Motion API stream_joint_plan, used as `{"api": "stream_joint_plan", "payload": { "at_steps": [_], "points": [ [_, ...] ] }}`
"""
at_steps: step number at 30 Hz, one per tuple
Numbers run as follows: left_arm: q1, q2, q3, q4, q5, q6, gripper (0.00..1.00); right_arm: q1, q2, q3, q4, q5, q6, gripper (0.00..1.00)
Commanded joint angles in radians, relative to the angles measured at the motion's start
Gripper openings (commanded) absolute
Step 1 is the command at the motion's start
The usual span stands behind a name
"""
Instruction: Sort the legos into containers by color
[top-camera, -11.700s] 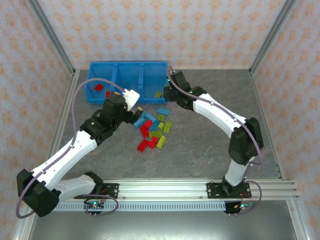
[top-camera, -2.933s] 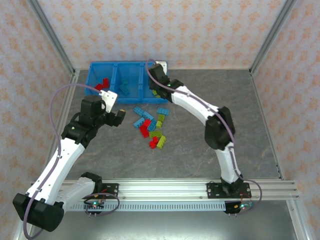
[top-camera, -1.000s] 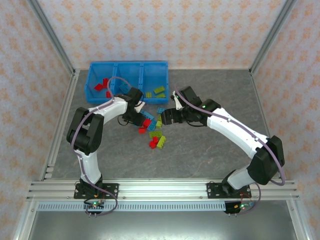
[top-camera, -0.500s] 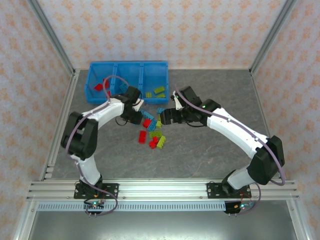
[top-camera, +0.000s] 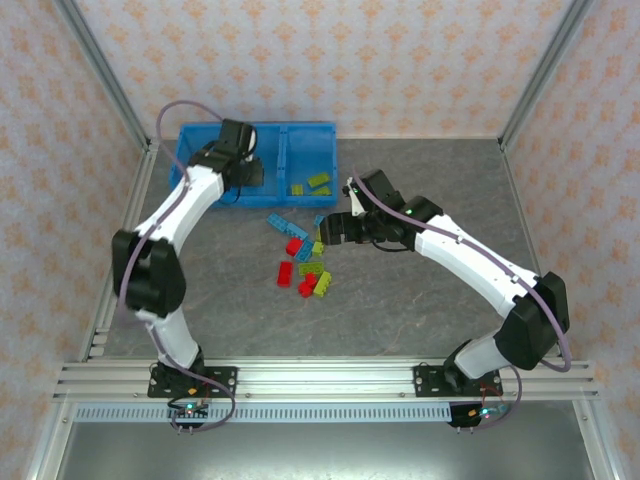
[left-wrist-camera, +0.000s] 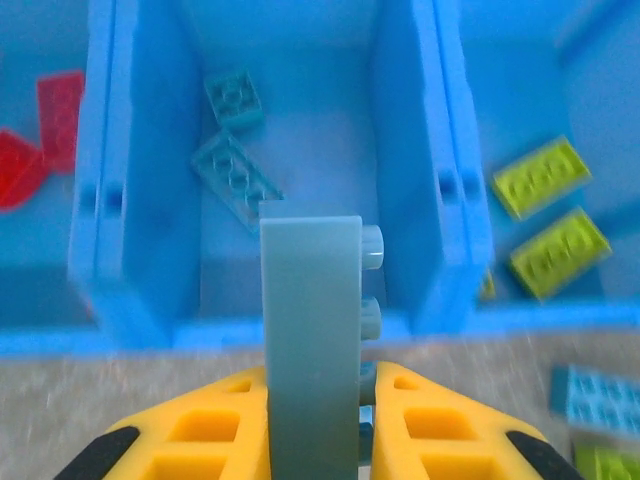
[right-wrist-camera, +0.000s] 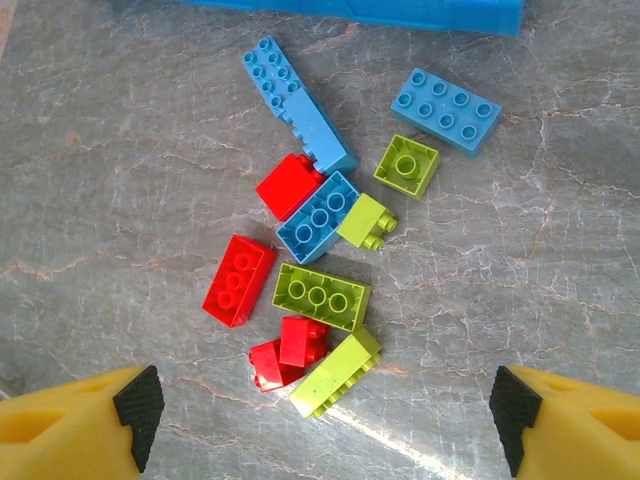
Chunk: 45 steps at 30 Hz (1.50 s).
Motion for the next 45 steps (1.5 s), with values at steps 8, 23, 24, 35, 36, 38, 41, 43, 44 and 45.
{"api": "stream_joint_plan", "payload": {
  "at_steps": [8,23,24,35,36,38,41,43,44,45],
  "points": [
    [0.027,0.430,0.518,-0.135,-0.029,-0.005,0.29,-0.005,-0.089,-0.034,-0.034,0.071,0.030,0.87],
    [-0.010,-0.148,0.137,-0.017,0.119,-0.054,0.43,-0.007,0.000,-0.062,0.026,0.116,0.173,0.87],
    [-0.028,-0.216,0.072,-0.001,0.115,-0.040,0.43,-0.005,0.020,-0.065,0.042,0.086,0.190,0.87],
    [-0.150,-0.909,-0.595,0.102,0.140,0.413,0.44,0.091,0.341,0.055,0.054,0.186,0.339,0.80],
    [-0.150,-0.956,-0.652,0.136,0.136,0.444,0.44,0.091,0.370,0.067,0.062,0.177,0.332,0.80],
    [-0.150,-1.023,-0.728,0.195,0.132,0.480,0.44,0.091,0.427,0.095,0.077,0.123,0.314,0.79],
    [-0.150,-1.051,-0.762,0.193,0.143,0.535,0.45,0.091,0.501,0.150,0.071,0.108,0.314,0.76],
    [-0.150,-1.037,-0.766,0.164,0.139,0.565,0.45,0.088,0.523,0.168,0.078,0.144,0.318,0.74],
    [-0.150,-1.027,-0.760,0.152,0.139,0.564,0.46,0.084,0.532,0.175,0.082,0.149,0.317,0.73],
    [-0.150,-1.017,-0.751,0.140,0.148,0.560,0.50,0.079,0.542,0.184,0.084,0.152,0.319,0.71]
  ]
}}
